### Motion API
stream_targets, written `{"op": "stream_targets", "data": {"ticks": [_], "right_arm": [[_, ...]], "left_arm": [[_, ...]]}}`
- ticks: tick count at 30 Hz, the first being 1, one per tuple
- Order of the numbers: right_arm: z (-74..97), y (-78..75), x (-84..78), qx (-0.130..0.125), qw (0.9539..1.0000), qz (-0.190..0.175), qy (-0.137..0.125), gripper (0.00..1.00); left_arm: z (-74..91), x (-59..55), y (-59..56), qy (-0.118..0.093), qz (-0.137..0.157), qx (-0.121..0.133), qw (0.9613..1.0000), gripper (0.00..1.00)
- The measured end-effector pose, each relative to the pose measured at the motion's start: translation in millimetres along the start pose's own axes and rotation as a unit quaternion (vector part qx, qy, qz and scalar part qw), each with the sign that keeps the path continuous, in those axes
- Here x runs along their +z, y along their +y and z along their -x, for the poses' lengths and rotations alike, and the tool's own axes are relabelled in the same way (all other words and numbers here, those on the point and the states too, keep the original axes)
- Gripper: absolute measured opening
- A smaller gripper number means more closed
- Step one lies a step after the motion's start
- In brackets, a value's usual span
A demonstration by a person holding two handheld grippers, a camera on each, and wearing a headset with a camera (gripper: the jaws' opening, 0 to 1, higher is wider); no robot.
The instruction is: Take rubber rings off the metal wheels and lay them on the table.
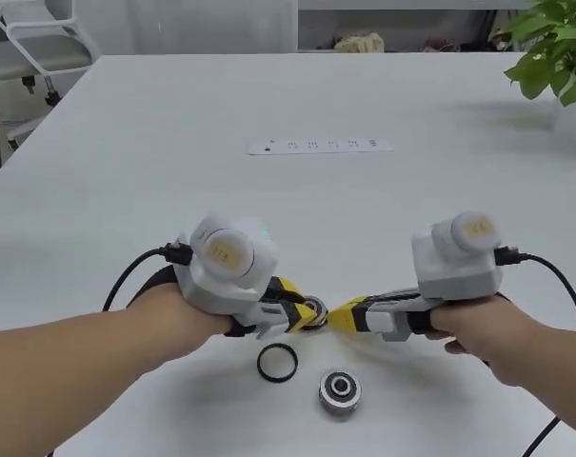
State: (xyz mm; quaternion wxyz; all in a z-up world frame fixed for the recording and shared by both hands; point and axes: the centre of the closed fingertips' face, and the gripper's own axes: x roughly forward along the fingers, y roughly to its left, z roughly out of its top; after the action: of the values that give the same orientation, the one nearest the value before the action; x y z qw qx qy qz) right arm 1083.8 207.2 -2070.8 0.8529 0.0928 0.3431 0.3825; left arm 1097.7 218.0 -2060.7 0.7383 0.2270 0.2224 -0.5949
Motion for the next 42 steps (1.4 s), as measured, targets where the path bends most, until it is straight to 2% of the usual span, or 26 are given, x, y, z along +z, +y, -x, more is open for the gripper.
{"op": "stream_targets", "data": {"ticks": [12, 19, 29, 42], "right_arm": [[-2.5, 2.1, 0.1, -0.008, 0.9998, -0.016, -0.004, 0.0], [-0.5, -1.5, 5.4, -0.016, 0.9993, -0.029, -0.02, 0.0], [-0.3, 0.8, 10.3, -0.019, 0.9992, -0.018, -0.031, 0.0], [1.1, 1.7, 11.1, -0.021, 0.9992, -0.012, -0.032, 0.0]], "left_arm": [[-0.4, 0.5, -2.4, -0.002, 0.007, 0.004, 1.0, 0.07], [-1.0, 1.1, -4.5, 0.0, 0.009, 0.005, 0.9999, 0.07], [-1.5, 1.1, -4.6, 0.005, 0.013, 0.008, 0.9999, 0.07], [-2.2, 1.0, -4.3, 0.009, 0.01, 0.01, 0.9999, 0.07]]}}
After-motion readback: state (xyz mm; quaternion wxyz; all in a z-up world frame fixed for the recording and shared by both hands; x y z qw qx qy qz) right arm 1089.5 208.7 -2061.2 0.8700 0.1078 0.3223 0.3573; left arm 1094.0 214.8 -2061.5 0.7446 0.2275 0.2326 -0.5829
